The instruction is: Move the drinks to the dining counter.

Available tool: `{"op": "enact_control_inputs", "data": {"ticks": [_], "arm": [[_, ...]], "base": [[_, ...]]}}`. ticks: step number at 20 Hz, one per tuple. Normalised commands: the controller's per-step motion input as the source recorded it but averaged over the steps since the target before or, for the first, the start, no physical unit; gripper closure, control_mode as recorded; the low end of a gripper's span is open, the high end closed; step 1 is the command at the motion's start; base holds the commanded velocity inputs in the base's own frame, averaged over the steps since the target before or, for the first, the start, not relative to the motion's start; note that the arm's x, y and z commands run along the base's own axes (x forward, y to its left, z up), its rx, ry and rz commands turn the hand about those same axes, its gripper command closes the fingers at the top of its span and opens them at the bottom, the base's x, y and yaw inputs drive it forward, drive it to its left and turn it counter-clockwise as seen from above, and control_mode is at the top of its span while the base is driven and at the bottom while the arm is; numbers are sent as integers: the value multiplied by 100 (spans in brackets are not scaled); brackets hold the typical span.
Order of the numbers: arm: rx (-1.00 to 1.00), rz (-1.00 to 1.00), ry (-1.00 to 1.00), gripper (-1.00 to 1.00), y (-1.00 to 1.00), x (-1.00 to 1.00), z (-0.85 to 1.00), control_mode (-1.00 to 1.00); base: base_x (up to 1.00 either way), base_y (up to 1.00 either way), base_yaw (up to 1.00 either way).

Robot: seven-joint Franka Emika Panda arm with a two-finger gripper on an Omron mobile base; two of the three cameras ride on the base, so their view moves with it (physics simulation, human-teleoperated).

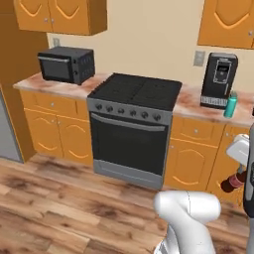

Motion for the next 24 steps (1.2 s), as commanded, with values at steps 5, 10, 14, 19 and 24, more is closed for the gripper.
{"op": "enact_control_inputs", "data": {"ticks": [5, 10, 14, 19, 24], "arm": [[0, 0, 0, 100, 0, 0, 0, 100], [0, 0, 0, 100, 0, 0, 0, 100], [0, 0, 0, 100, 0, 0, 0, 100], [0, 0, 0, 100, 0, 0, 0, 100], [0, 0, 0, 100, 0, 0, 0, 100]], "base": [[-15, 32, 61], [-5, 40, 60], [-10, 42, 58], [-1, 63, 53], [0, 89, 47]]}}
